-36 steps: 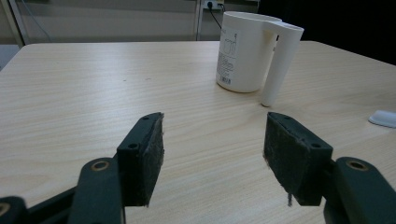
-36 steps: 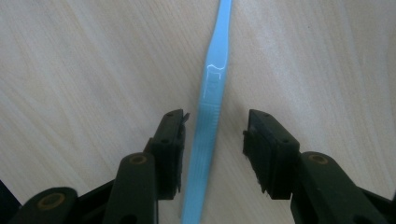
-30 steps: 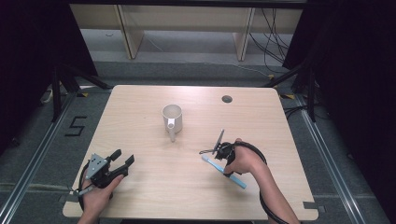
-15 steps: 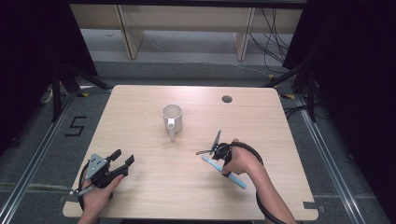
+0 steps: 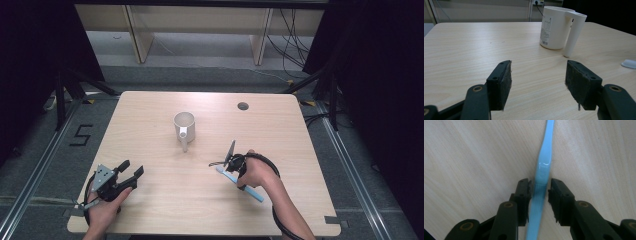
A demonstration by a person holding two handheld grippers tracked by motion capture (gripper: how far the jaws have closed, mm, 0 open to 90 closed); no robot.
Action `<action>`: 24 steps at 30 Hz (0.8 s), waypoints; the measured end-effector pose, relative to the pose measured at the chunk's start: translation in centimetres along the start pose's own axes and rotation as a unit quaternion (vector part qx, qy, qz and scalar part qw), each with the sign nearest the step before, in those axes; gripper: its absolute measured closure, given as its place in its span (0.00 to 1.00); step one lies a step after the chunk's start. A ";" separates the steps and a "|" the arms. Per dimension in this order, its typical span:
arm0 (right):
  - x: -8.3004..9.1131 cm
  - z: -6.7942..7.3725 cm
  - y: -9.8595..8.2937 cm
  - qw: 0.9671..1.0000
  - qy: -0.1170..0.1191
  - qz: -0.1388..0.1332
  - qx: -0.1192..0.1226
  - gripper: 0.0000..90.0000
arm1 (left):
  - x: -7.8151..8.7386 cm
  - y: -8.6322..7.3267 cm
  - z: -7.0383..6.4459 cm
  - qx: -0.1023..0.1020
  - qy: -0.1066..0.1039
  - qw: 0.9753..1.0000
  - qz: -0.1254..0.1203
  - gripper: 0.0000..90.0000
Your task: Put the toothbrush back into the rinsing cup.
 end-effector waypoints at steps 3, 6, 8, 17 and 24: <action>-0.2 -0.1 0.1 1.000 0.003 -0.003 0.003 0.78 | -0.1 0.0 0.1 -0.001 -0.005 1.000 -0.007 0.42; -0.2 -0.1 0.1 1.000 0.003 -0.001 0.003 0.79 | -0.1 0.0 0.1 -0.001 -0.005 1.000 -0.008 0.42; -0.2 -0.1 0.2 1.000 0.004 -0.001 0.003 0.79 | -0.1 0.0 0.1 -0.001 -0.005 1.000 -0.007 0.42; -0.2 -0.3 0.2 1.000 0.006 0.009 -0.004 0.82 | -0.1 0.0 0.1 -0.001 -0.005 1.000 -0.007 0.42; -0.4 -0.3 0.2 1.000 0.006 0.011 -0.005 0.82 | -0.2 0.0 0.0 0.000 -0.006 1.000 -0.009 0.42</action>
Point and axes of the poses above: each handheld gripper's, and its own axes: x roughly backward along the jaws, y roughly out of its top, z roughly to its left, the point moved 2 cm from there along -x, roughly forward along the jaws, and after that the axes turned 1 degree about -y, right-handed, at the moved point
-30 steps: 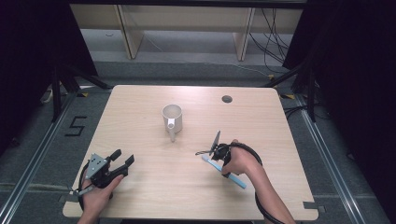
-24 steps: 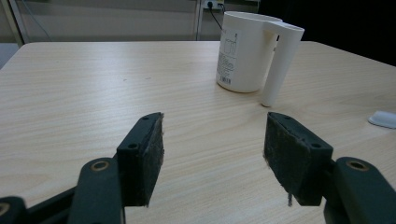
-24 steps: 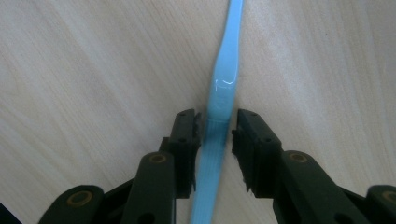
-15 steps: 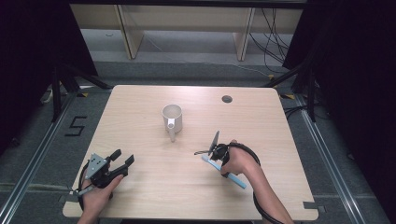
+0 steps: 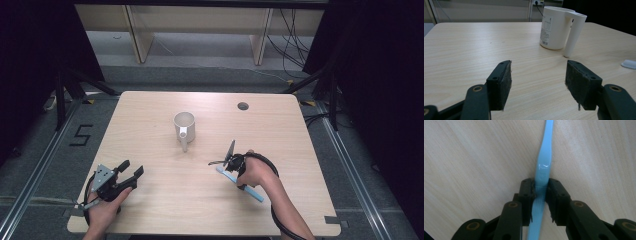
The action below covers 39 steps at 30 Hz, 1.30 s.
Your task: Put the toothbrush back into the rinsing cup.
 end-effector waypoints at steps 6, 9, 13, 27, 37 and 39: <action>0.0 -0.1 0.0 1.000 -0.001 0.001 -0.002 0.86 | 0.0 0.0 0.0 -0.001 0.001 1.000 0.001 0.42; 0.0 -0.1 0.0 1.000 0.001 0.001 -0.005 0.87 | 0.0 0.0 0.0 -0.001 0.001 1.000 0.001 0.42; 0.0 -0.1 0.0 1.000 0.000 0.002 -0.007 0.88 | 0.0 0.0 0.0 -0.001 0.001 1.000 0.001 0.42; 0.8 -0.3 -0.3 1.000 0.001 -0.022 -0.017 0.88 | 0.1 0.0 -0.1 -0.001 0.007 1.000 0.009 0.42; 1.9 -0.2 -1.1 0.997 0.003 -0.062 -0.037 0.88 | 0.2 0.0 -0.1 -0.003 0.008 1.000 0.009 0.42; 2.2 -0.1 -1.2 0.997 0.002 -0.065 -0.045 0.88 | 0.1 0.0 -0.2 -0.002 0.008 1.000 0.009 0.42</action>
Point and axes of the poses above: each handheld gripper's, and its own axes: x roughly backward along the jaws, y roughly out of its top, z roughly to its left, the point moved 2 cm from there along -x, roughly forward along the jaws, and after that the axes turned 1 degree about -y, right-handed, at the moved point
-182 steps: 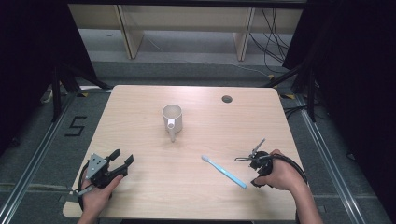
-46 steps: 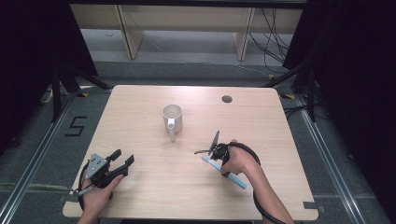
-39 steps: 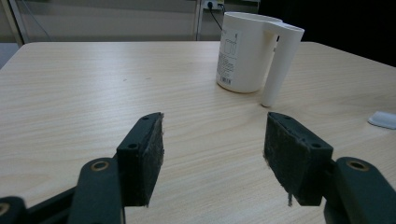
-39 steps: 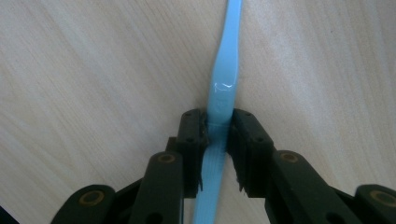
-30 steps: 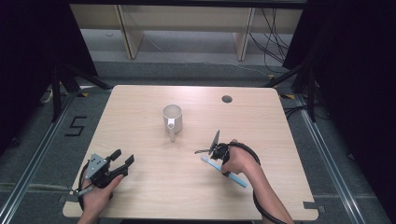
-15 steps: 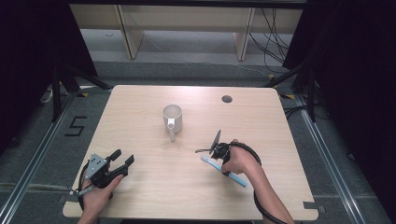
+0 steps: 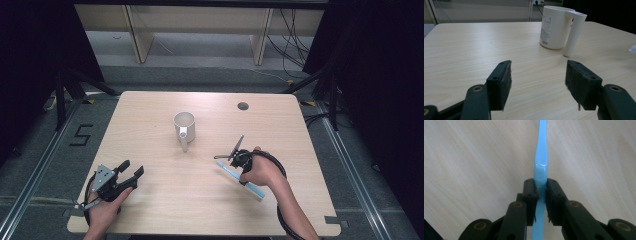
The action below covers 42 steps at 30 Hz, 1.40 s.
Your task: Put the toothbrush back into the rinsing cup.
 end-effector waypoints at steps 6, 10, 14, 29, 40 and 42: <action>0.4 -0.1 -0.2 0.999 0.000 -0.034 0.007 0.88 | 0.0 0.0 -0.1 -0.004 0.001 1.000 0.000 0.42; 0.9 -0.1 -0.6 0.998 -0.005 -0.056 0.013 0.88 | 0.0 0.0 -0.1 -0.004 0.002 1.000 0.004 0.42; 1.8 -0.1 -0.8 0.996 -0.007 -0.088 0.012 0.88 | 0.0 0.0 -0.1 -0.002 0.001 1.000 0.002 0.42; 2.9 -0.1 -2.2 0.984 -0.016 -0.176 -0.024 0.88 | 0.0 0.0 -0.2 -0.002 0.004 1.000 0.000 0.41; 2.4 0.1 -2.9 0.962 -0.029 -0.268 -0.052 0.88 | 0.0 0.0 -0.2 -0.006 0.002 1.000 0.000 0.41; 2.3 0.3 -3.1 0.958 -0.032 -0.280 -0.055 0.88 | 0.1 0.0 -0.2 -0.006 0.002 1.000 0.000 0.41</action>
Point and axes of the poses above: each handheld gripper's, and its own axes: x roughly backward along the jaws, y roughly out of its top, z roughly to its left, the point moved 2 cm from there along -x, roughly forward along the jaws, and after that the axes turned 1 degree about -y, right-handed, at the moved point
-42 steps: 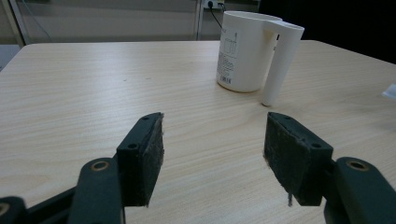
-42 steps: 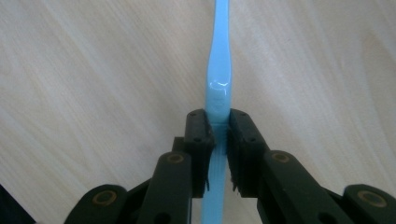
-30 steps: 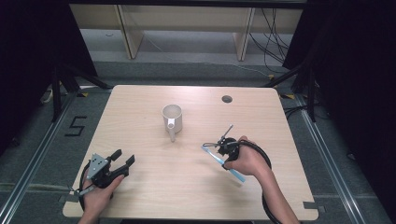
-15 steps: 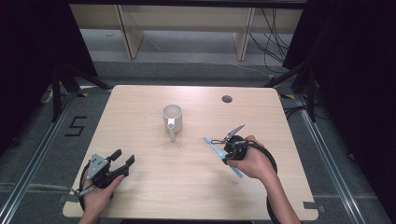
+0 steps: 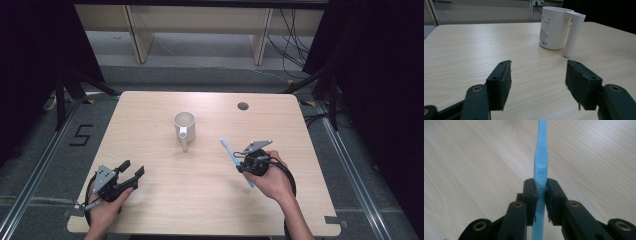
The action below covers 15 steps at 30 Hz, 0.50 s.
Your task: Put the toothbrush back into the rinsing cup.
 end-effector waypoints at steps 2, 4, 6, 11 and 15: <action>0.0 0.2 -0.2 1.000 0.000 -0.007 -0.015 0.88 | 0.0 0.0 0.0 0.000 0.000 1.000 0.000 0.41; 0.0 0.4 -0.5 1.000 -0.002 -0.015 -0.027 0.88 | 0.0 0.0 0.0 -0.001 -0.001 1.000 0.000 0.41; -0.2 0.0 -0.6 0.999 -0.013 -0.034 -0.004 0.88 | 0.0 0.0 0.0 0.001 -0.001 1.000 0.000 0.41; 0.2 -0.2 -0.8 0.997 -0.017 -0.056 -0.041 0.88 | -0.2 0.0 0.1 0.002 -0.005 1.000 -0.009 0.41; 0.2 -0.2 -0.9 0.995 -0.020 -0.082 -0.044 0.88 | 0.0 0.0 0.0 0.004 0.002 1.000 -0.001 0.41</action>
Point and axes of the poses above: each handheld gripper's, and its own axes: x roughly backward along the jaws, y roughly out of its top, z roughly to its left, the point moved 2 cm from there along -x, roughly forward along the jaws, and after that the axes turned 1 degree about -y, right-handed, at the moved point
